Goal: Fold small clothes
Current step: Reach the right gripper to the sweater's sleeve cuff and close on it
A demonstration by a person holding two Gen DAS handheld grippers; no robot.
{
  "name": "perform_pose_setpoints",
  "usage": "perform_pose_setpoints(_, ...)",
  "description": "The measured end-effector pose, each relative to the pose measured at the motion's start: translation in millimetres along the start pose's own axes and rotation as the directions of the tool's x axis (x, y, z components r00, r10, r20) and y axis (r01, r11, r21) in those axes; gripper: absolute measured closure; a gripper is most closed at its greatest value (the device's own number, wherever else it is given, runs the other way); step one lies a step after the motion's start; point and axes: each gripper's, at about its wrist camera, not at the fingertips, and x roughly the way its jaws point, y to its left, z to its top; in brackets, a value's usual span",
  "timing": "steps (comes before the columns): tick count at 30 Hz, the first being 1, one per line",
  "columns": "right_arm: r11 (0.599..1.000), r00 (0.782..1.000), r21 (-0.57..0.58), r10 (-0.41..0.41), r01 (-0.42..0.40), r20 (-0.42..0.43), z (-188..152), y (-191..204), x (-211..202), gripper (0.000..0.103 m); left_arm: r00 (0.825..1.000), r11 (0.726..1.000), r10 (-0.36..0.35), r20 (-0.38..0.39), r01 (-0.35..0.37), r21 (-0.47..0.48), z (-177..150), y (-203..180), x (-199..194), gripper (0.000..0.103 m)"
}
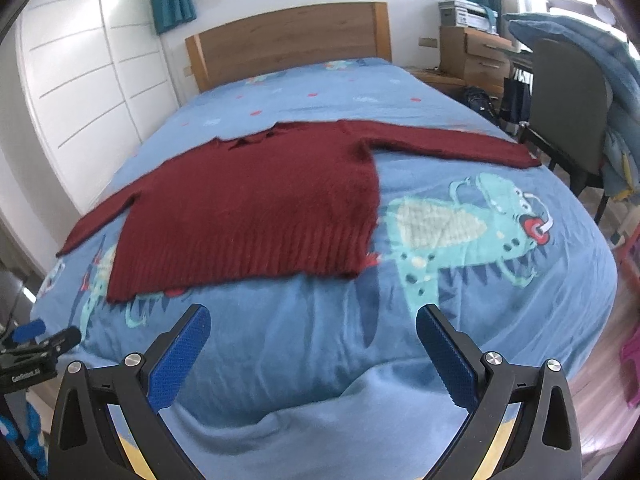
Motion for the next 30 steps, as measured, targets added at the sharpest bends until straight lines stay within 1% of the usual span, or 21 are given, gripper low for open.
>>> perform_pose_setpoints(3,1.0,0.999,0.023,-0.01,0.009,0.037,20,-16,1,0.0,1.0,1.0,0.01,-0.006,-0.01,-0.005,7,3,2,0.001)
perform_pose_setpoints(7,0.997,0.996,0.063,-0.047,0.043,0.076,47,-46,9,0.0,1.0,0.999,0.03,-0.004,-0.03,-0.023,17,9,4,0.001)
perform_pose_setpoints(9,0.995,0.994,0.082,-0.067,0.06,0.083,59,-61,16,0.0,0.999,0.999,0.039,-0.007,-0.039,-0.035,22,12,7,0.001)
perform_pose_setpoints(13,0.988,0.994,0.144,-0.066,0.052,0.092,81,-99,35,0.0,0.997,0.995,0.068,-0.02,-0.069,-0.067,29,18,12,0.001)
perform_pose_setpoints(17,0.977,0.994,0.203,-0.076,0.06,0.072,99,-138,64,0.0,0.994,0.989,0.107,-0.025,-0.109,-0.1,37,25,17,0.001)
perform_pose_setpoints(20,0.961,0.998,0.274,-0.043,0.028,0.049,115,-172,91,0.0,0.992,0.984,0.122,-0.038,-0.125,-0.124,45,30,23,0.001)
perform_pose_setpoints(24,0.939,0.999,0.343,-0.044,0.033,0.022,133,-210,125,0.0,0.988,0.978,0.15,-0.039,-0.154,-0.137,52,32,30,0.001)
perform_pose_setpoints(30,0.886,0.999,0.462,-0.038,0.045,-0.024,152,-268,178,0.0,0.986,0.972,0.157,-0.048,-0.163,-0.172,64,35,43,0.001)
